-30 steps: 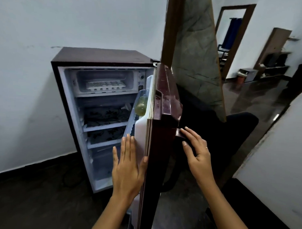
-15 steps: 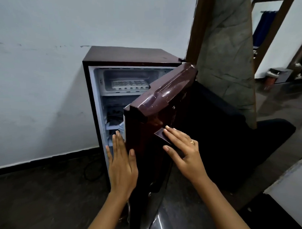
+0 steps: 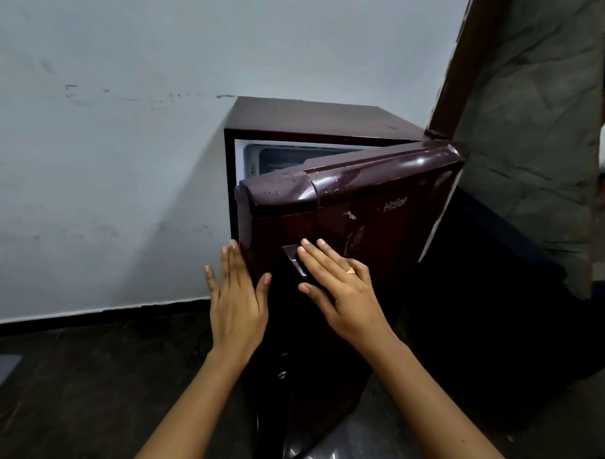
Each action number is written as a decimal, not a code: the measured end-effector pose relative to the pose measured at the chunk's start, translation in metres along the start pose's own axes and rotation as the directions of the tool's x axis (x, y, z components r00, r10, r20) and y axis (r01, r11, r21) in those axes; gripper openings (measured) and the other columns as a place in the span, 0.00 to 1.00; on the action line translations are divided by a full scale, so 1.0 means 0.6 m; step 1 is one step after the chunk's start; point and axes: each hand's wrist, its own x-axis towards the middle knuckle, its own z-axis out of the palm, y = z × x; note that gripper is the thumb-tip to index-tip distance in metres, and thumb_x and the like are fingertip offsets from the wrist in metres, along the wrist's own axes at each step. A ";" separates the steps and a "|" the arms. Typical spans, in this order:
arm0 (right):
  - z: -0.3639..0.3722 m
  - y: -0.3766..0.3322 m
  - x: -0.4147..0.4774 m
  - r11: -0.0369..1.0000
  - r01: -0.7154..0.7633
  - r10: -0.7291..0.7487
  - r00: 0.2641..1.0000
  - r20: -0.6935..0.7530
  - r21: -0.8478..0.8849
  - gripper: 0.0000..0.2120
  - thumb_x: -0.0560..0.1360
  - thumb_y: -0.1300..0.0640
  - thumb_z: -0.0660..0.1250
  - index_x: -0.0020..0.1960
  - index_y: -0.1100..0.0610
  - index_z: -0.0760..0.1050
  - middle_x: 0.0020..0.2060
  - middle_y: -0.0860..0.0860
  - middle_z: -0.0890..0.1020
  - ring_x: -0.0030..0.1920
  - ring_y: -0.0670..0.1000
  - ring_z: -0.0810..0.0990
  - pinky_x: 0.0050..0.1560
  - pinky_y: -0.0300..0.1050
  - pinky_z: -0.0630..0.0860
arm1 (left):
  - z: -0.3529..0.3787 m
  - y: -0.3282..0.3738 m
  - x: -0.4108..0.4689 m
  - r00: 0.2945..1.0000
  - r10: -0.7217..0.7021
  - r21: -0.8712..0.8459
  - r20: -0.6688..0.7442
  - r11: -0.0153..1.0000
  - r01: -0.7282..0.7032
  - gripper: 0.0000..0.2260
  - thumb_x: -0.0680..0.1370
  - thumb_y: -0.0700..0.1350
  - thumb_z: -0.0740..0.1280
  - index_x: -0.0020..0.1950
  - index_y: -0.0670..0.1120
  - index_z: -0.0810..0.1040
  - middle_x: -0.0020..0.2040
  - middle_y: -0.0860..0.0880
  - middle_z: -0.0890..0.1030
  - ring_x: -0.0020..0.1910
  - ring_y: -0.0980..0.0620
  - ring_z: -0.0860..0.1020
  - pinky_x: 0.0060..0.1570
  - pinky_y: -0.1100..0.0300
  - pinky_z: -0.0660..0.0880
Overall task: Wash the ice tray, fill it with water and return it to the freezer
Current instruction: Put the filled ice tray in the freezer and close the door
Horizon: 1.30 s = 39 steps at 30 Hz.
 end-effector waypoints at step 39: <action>0.230 0.040 0.281 0.991 -0.034 0.011 0.986 -0.165 -0.133 0.21 0.76 0.50 0.58 0.65 0.56 0.74 0.64 0.51 0.76 0.67 0.51 0.73 0.62 0.52 0.72 | 0.114 -0.171 0.311 0.995 -0.036 -0.092 0.094 0.995 0.044 0.26 0.82 0.51 0.50 0.78 0.45 0.47 0.77 0.48 0.56 0.77 0.51 0.49 0.73 0.51 0.39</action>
